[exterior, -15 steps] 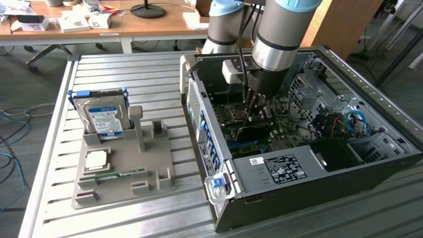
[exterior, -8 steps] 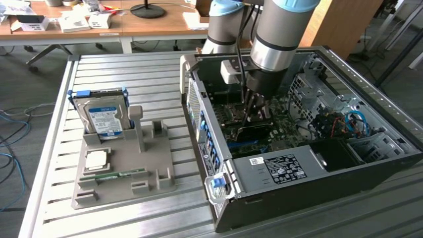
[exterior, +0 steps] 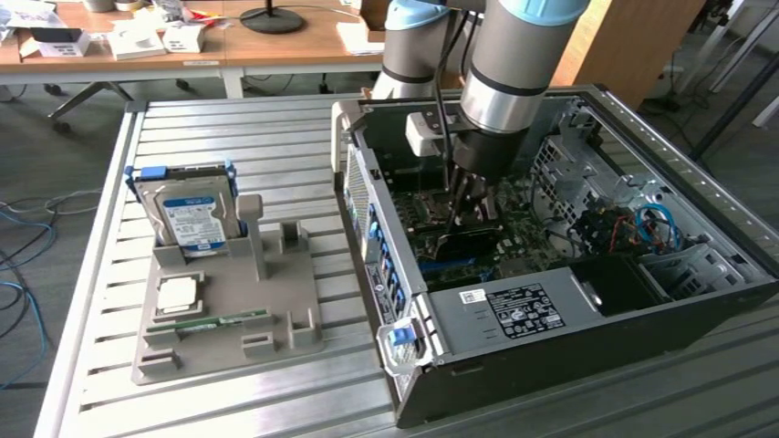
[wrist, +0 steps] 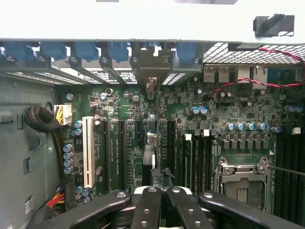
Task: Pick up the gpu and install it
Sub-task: 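Press down on the gpu until it lock into place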
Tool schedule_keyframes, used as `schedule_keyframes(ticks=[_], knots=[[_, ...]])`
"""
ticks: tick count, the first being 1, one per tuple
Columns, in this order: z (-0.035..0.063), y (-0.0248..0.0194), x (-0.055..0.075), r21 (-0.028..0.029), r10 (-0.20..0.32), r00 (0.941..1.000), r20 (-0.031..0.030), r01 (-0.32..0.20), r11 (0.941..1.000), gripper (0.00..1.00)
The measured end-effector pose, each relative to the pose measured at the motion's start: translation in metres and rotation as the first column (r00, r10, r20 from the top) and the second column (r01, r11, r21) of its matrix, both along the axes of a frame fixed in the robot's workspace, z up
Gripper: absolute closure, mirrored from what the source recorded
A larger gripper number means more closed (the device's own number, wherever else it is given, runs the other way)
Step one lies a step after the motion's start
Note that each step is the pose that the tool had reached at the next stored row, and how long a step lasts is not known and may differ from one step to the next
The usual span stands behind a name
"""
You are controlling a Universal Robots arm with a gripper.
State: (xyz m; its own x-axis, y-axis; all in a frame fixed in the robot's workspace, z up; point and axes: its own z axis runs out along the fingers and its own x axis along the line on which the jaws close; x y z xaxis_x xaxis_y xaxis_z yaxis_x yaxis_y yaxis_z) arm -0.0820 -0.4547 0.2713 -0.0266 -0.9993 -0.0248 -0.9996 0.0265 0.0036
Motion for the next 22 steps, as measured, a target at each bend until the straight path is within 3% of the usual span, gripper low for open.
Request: schedule_keyframes(ticks=[22], knots=[[-0.0029,0.0000,-0.0002,0.0006,0.000,1.0000,0.0002,0.000,1.0000,0.89]])
